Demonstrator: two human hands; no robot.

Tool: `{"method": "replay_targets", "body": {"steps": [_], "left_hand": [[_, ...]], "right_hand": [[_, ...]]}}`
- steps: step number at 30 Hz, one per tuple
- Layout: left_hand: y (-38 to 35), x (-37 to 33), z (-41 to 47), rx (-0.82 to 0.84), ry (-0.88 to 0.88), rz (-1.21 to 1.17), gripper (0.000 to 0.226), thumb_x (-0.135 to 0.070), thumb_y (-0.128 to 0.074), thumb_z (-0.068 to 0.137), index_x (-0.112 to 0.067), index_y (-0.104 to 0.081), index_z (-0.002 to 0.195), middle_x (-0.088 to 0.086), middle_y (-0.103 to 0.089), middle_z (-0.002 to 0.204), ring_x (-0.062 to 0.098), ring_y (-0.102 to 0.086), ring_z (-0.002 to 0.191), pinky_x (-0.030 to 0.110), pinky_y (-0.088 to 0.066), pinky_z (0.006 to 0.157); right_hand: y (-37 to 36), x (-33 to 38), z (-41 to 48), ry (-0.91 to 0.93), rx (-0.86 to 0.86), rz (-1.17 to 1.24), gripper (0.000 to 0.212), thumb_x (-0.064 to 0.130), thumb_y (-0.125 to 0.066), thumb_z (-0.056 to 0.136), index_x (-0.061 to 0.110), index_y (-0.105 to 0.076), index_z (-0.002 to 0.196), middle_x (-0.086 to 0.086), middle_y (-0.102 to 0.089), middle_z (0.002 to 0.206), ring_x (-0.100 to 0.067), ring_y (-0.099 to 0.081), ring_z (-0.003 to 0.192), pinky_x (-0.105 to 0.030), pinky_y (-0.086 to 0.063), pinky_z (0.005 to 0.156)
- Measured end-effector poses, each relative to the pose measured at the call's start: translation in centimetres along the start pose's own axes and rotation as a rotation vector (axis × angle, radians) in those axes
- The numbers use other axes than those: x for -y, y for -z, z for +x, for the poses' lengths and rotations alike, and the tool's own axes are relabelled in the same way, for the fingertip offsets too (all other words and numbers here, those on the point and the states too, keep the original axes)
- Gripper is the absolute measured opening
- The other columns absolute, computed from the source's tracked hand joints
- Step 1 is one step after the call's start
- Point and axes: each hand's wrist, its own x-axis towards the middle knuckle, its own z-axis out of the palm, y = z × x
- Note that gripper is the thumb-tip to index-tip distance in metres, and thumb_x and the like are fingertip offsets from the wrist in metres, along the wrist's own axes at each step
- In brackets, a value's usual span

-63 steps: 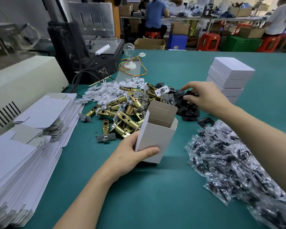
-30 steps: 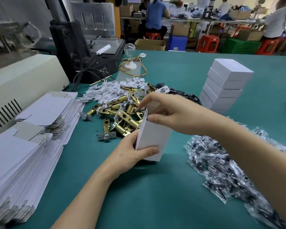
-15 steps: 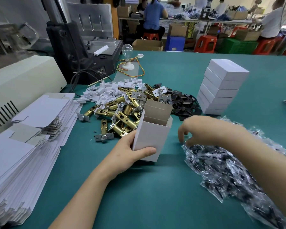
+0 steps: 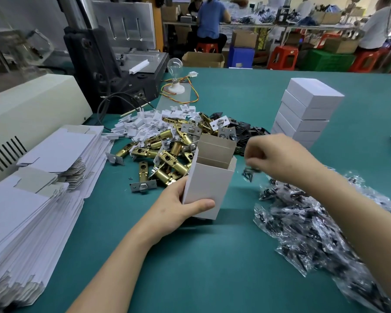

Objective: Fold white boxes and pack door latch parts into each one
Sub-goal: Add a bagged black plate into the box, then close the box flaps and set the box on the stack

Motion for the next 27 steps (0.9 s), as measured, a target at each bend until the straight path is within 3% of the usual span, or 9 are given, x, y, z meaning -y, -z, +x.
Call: {"method": "replay_targets", "body": {"steps": [3,5,8,11,15,22,27], "left_hand": [[0.0,0.0,0.0,0.004,0.006,-0.016,0.048,-0.053,-0.085,0.073,-0.057,-0.066,0.117,-0.016,-0.075,0.121,0.004,-0.070,0.112,0.013,-0.055,0.085],[0.0,-0.1,0.1,0.001,0.006,-0.021,0.048,-0.052,-0.085,0.074,-0.057,-0.066,0.118,-0.016,-0.075,0.122,0.005,-0.070,0.113,0.013,-0.055,0.086],[0.0,-0.1,0.1,0.000,0.010,-0.038,0.046,-0.047,-0.085,0.077,-0.054,-0.067,0.119,-0.014,-0.075,0.121,0.006,-0.071,0.111,0.014,-0.055,0.086],[-0.1,-0.1,0.0,0.002,0.015,-0.048,0.045,-0.045,-0.086,0.076,-0.051,-0.068,0.117,-0.011,-0.076,0.120,0.008,-0.072,0.110,0.016,-0.056,0.085],[-0.1,-0.2,0.1,0.002,0.024,-0.057,0.044,-0.044,-0.086,0.077,-0.050,-0.068,0.117,-0.008,-0.076,0.119,0.010,-0.072,0.109,0.019,-0.057,0.084],[-0.2,0.1,0.3,-0.021,0.040,-0.057,0.039,-0.035,-0.085,0.080,-0.047,-0.070,0.114,-0.005,-0.077,0.113,0.012,-0.074,0.103,0.021,-0.058,0.078],[-0.3,0.2,0.3,-0.024,0.044,-0.054,0.036,-0.025,-0.084,0.085,-0.039,-0.070,0.115,-0.003,-0.076,0.108,0.010,-0.073,0.098,0.021,-0.059,0.075]], "right_hand": [[1.1,0.4,0.0,-0.037,-0.298,0.333,0.006,0.020,-0.076,0.089,0.023,-0.071,0.087,0.012,-0.072,0.077,-0.007,-0.068,0.075,-0.029,-0.055,0.069],[1.8,1.5,-0.5,-0.036,-0.497,0.688,0.005,0.020,-0.077,0.090,0.021,-0.072,0.090,0.004,-0.074,0.076,-0.007,-0.069,0.069,-0.022,-0.054,0.061],[2.1,4.0,-1.1,0.040,-0.523,0.971,0.008,0.017,-0.076,0.092,0.023,-0.071,0.091,0.002,-0.077,0.081,-0.010,-0.071,0.067,-0.020,-0.052,0.054],[0.8,6.0,-1.3,0.141,-0.469,0.766,0.008,0.014,-0.079,0.088,0.018,-0.072,0.090,0.003,-0.076,0.077,-0.020,-0.072,0.070,-0.038,-0.059,0.066],[-0.9,6.7,-1.2,0.205,-0.400,0.397,0.008,0.020,-0.078,0.088,0.022,-0.071,0.091,0.013,-0.071,0.077,-0.015,-0.065,0.072,-0.042,-0.055,0.072],[-0.8,6.9,-1.3,0.232,-0.222,0.405,0.006,0.021,-0.070,0.092,0.026,-0.073,0.092,0.016,-0.072,0.081,-0.003,-0.066,0.079,-0.035,-0.054,0.079],[-1.6,6.8,-1.8,0.272,-0.152,0.388,0.018,0.024,-0.059,0.098,0.030,-0.076,0.100,0.009,-0.053,0.084,-0.002,-0.051,0.083,-0.030,-0.044,0.077]]}}
